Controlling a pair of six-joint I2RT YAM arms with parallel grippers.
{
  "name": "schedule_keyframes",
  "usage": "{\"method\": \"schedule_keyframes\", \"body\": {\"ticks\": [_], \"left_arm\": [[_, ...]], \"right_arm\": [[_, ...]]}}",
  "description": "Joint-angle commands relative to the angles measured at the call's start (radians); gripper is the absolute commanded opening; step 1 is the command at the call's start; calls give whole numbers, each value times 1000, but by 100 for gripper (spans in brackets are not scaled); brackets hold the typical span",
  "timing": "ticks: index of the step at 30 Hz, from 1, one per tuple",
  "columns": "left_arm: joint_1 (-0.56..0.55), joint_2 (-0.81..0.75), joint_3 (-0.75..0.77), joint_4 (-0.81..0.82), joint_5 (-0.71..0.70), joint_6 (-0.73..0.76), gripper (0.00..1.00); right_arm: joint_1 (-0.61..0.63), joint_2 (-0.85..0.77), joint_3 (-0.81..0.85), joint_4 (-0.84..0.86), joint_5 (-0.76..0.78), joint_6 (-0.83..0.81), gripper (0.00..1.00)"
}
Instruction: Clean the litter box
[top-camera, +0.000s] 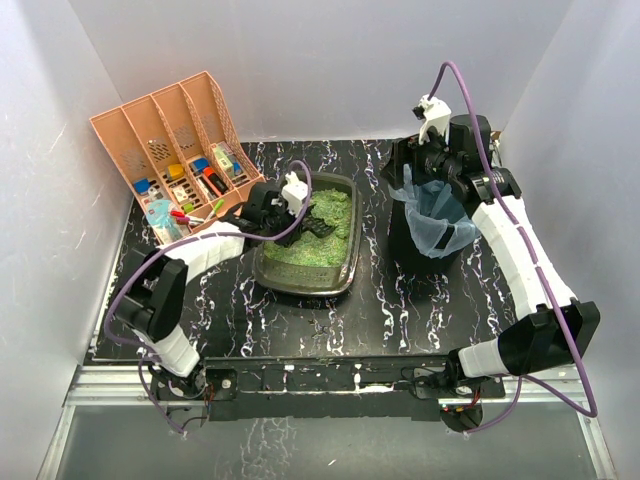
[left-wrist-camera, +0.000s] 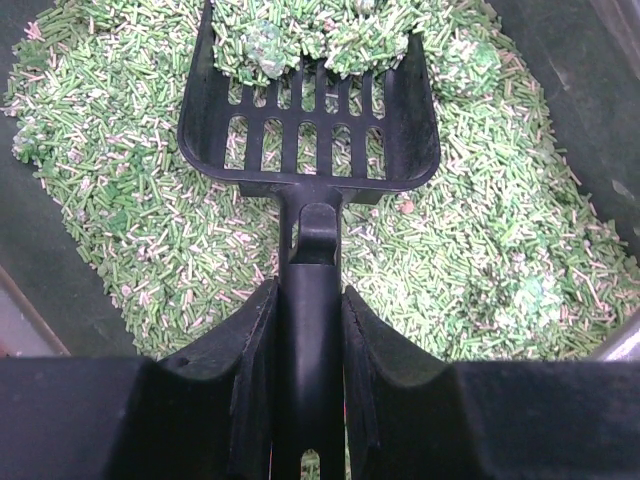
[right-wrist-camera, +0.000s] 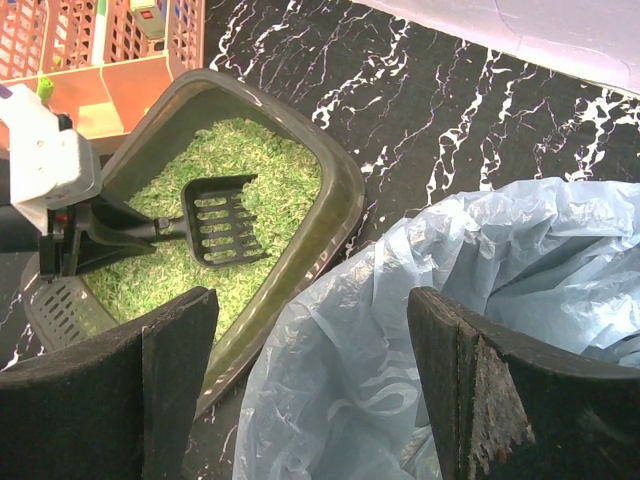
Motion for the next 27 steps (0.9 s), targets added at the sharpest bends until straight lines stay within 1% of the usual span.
{"method": "schedule_keyframes", "body": {"ticks": [1,11,17,20,23,25,27], "left_arm": [[15,-107,-38,72,61,40,0],[87,-265,-169,89,112,68,0],[157,-382,-271,109,232,74,0],[164,-402,-324,196,255,64,0],[165,-379,-365,336,278,36,0],[165,-353,-365,397,275,29,0],[165,-324,-343,412,277,39,0]], "right_arm": [[-4,-3,2,63,-28,9,83],[-4,36,29,42,-32,6,83],[-4,47,31,35,-38,0,83],[-4,48,41,25,-47,-1,83],[-4,46,60,13,-54,-7,83],[-6,48,75,5,-55,-11,83],[-6,47,88,-3,-55,-15,83]]}}
